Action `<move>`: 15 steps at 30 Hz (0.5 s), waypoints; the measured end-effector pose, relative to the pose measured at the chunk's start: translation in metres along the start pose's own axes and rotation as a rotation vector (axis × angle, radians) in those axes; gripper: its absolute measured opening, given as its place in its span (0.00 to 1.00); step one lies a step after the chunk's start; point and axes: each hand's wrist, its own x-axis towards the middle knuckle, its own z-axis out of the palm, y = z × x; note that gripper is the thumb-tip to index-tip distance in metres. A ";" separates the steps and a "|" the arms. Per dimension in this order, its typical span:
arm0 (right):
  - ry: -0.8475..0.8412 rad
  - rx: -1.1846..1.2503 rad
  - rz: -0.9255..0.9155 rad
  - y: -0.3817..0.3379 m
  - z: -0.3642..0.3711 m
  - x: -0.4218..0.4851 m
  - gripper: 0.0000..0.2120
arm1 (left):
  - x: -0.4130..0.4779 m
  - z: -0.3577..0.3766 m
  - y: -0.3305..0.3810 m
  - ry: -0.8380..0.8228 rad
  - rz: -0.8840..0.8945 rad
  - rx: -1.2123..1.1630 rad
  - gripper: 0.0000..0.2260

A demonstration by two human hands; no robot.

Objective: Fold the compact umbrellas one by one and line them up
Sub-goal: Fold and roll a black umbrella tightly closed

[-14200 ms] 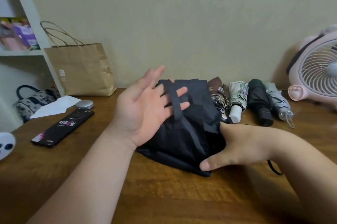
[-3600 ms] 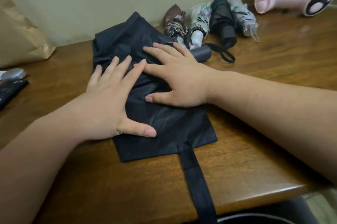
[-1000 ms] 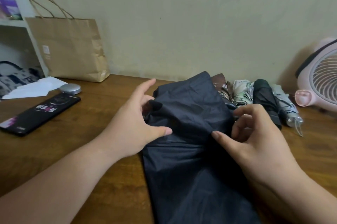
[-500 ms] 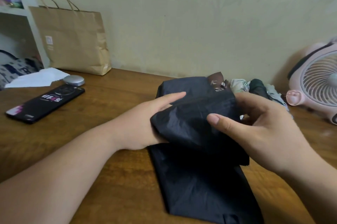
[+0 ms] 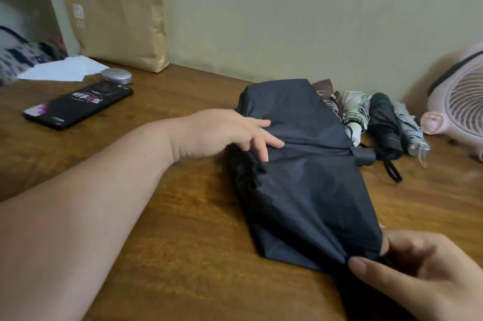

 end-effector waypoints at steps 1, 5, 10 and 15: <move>-0.013 -0.001 0.005 0.000 -0.001 0.000 0.36 | 0.000 0.002 -0.001 0.033 -0.005 0.009 0.12; 0.007 0.094 0.080 0.001 -0.006 -0.003 0.30 | 0.001 0.010 0.000 0.097 -0.060 0.117 0.14; 0.105 0.426 0.155 -0.019 -0.008 0.027 0.22 | 0.001 0.010 0.002 0.129 -0.036 0.129 0.19; -0.066 0.496 0.400 -0.025 -0.028 0.083 0.25 | 0.002 0.010 -0.001 0.139 -0.018 0.147 0.20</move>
